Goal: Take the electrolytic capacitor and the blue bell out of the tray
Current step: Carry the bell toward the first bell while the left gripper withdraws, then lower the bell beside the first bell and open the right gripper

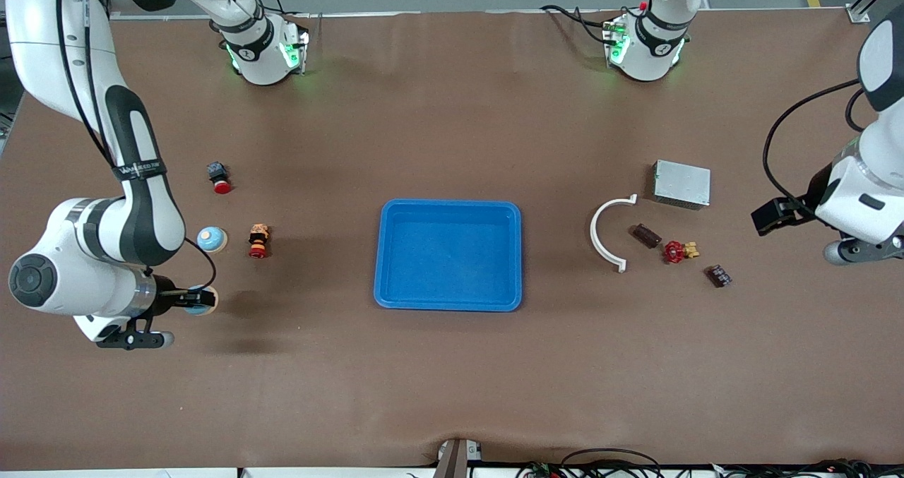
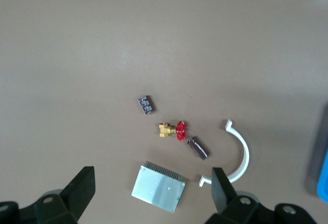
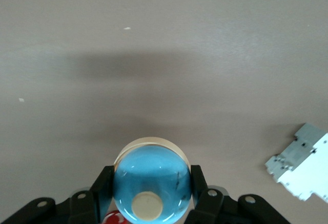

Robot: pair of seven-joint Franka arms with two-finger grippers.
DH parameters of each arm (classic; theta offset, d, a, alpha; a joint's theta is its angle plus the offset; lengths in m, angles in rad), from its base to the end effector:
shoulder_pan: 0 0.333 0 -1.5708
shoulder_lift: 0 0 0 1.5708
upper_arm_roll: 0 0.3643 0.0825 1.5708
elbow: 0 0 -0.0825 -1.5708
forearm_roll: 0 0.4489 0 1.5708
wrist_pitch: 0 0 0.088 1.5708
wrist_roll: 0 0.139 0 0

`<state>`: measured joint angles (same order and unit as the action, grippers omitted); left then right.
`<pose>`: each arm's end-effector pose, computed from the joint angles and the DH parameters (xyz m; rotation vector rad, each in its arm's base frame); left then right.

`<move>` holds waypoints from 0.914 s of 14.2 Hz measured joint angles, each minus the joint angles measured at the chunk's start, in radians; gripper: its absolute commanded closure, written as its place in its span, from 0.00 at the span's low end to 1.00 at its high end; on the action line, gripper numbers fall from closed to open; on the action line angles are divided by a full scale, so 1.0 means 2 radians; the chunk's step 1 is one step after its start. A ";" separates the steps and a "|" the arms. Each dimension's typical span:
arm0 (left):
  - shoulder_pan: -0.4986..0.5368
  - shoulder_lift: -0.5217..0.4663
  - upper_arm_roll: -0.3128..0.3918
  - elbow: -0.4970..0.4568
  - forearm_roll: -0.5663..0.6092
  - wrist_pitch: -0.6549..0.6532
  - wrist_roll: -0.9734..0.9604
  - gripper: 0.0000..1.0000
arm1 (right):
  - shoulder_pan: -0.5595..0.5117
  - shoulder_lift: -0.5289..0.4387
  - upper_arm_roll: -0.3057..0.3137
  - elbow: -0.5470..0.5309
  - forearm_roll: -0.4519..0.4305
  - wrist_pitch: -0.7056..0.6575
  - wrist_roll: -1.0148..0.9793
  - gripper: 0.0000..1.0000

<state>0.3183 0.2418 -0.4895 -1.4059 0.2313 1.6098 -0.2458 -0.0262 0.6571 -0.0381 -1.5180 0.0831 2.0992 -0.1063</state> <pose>0.6980 -0.0508 0.5902 -3.0215 -0.1148 -0.0215 0.7805 -0.0399 0.2390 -3.0868 -0.0068 0.1095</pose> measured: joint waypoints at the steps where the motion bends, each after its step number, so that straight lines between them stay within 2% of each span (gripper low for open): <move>1: -0.002 -0.011 0.011 -0.005 -0.022 -0.003 0.017 0.00 | -0.004 -0.002 0.000 -0.016 0.000 0.017 -0.010 1.00; 2: -0.012 -0.025 0.033 -0.013 -0.049 -0.005 0.034 0.00 | -0.008 -0.005 0.000 -0.032 0.000 0.034 -0.017 1.00; 3: -0.034 -0.042 0.069 -0.024 -0.073 -0.007 0.050 0.00 | -0.010 -0.007 0.000 -0.047 0.000 0.049 -0.023 1.00; 5: -0.106 -0.081 0.158 -0.053 -0.101 -0.010 0.070 0.00 | -0.013 -0.013 0.000 -0.079 0.000 0.082 -0.030 1.00; 6: -0.134 -0.099 0.187 -0.069 -0.106 -0.011 0.072 0.00 | -0.015 -0.016 0.000 -0.094 0.000 0.099 -0.034 1.00; 7: -0.149 -0.116 0.200 -0.085 -0.108 -0.011 0.072 0.00 | -0.017 -0.017 0.000 -0.106 0.000 0.115 -0.041 1.00; 10: -0.155 -0.153 0.203 -0.121 -0.108 -0.011 0.071 0.00 | -0.030 -0.018 0.000 -0.132 0.000 0.151 -0.061 1.00; 13: -0.155 -0.165 0.204 -0.131 -0.108 -0.012 0.071 0.00 | -0.035 -0.018 0.000 -0.154 0.000 0.188 -0.065 1.00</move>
<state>0.0074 -0.0890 -0.0819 -1.6677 0.0145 1.5855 -0.1035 -0.0964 0.6211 -0.0386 -1.8265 0.0831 2.4760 -0.2370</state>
